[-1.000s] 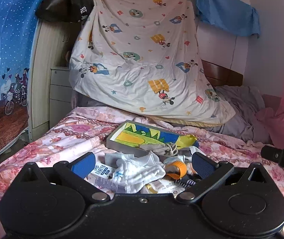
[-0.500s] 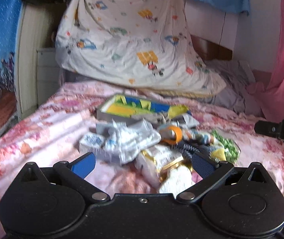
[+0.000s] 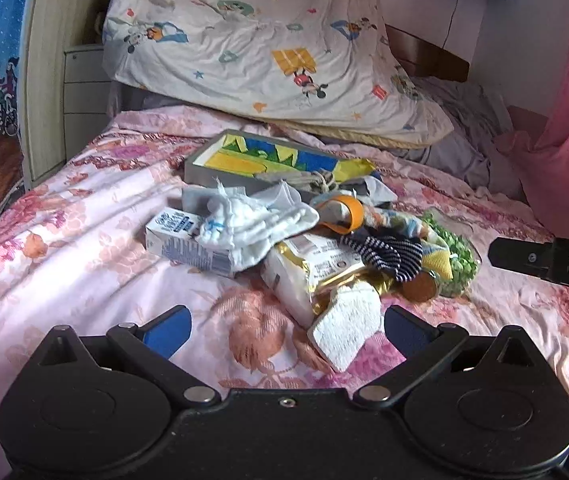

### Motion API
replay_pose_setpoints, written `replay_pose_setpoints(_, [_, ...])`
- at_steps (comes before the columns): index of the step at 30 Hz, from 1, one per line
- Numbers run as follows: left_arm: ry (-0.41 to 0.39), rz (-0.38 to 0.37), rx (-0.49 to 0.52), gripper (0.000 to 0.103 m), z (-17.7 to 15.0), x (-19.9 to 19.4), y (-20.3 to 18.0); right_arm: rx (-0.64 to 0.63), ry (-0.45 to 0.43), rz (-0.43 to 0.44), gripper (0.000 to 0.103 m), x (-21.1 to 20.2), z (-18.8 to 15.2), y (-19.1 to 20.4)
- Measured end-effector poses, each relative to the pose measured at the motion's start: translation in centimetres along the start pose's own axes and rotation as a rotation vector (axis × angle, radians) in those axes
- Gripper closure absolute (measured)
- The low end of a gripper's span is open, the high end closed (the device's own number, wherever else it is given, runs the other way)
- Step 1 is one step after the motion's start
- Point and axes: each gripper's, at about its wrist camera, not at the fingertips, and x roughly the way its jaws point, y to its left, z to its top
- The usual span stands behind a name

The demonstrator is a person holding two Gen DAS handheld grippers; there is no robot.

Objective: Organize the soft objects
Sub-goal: 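Move the left tool to the white fuzzy cloth while the right tool reaches the navy striped sock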

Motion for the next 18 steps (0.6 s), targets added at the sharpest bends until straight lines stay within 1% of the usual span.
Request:
replay_pose_setpoints(6, [0.015, 0.021, -0.010, 0.001, -0.08, 0.31, -0.01, -0.009, 0.064, 0.028, 0.001, 0.55, -0.09, 0.22])
replay_pose_setpoints(11, [0.024, 0.027, -0.022, 0.001, -0.08, 0.44, 0.15, -0.030, 0.061, 0.034, 0.001, 0.39, -0.11, 0.66])
replay_pose_setpoints(18, [0.049, 0.020, -0.064, 0.001, -0.08, 0.87, 0.58, -0.021, 0.064, 0.027, 0.001, 0.35, 0.06, 0.18])
